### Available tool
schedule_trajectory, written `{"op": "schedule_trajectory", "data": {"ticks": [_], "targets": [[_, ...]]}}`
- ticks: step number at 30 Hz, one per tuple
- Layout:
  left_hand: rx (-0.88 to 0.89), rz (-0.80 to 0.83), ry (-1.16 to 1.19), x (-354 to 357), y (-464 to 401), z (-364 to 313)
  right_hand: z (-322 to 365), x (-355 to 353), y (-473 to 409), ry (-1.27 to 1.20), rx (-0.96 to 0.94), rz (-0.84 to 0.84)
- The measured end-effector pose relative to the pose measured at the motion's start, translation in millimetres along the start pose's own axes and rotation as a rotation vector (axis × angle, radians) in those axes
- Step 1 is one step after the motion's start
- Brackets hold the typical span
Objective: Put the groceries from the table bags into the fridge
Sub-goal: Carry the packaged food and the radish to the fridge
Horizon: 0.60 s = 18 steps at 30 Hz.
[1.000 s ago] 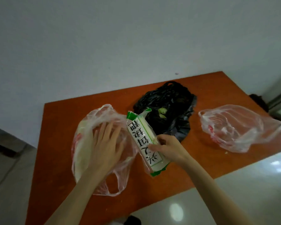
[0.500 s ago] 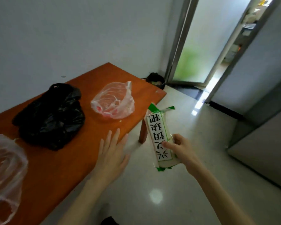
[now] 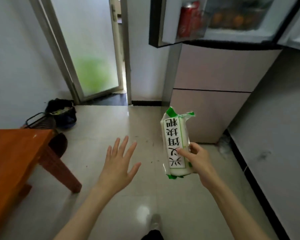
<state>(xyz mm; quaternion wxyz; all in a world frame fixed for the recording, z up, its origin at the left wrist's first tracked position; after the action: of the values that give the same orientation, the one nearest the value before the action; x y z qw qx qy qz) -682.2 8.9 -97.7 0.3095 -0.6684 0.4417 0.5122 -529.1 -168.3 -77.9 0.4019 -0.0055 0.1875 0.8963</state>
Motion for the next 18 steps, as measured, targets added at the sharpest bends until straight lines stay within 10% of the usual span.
{"op": "schedule_trajectory", "data": {"ticks": [18], "targets": [[0.381,-0.037,-0.061,-36.3,-403.8,-240.3,133.3,-320.1,-231.6,-0.017,-0.182,-0.359]]}}
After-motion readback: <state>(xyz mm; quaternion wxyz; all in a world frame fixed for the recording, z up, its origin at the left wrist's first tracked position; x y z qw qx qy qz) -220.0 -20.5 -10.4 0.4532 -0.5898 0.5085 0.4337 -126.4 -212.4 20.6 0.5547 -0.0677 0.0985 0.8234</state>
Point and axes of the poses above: each hand's wrist, its own y-axis away from the middle knuckle, its own x-axis out of the palm, z = x × y, the point moved 8 cm from there along -y, towards the middle knuckle, and after that the axes turned 9 degrees about z, right-handed, at the moved point
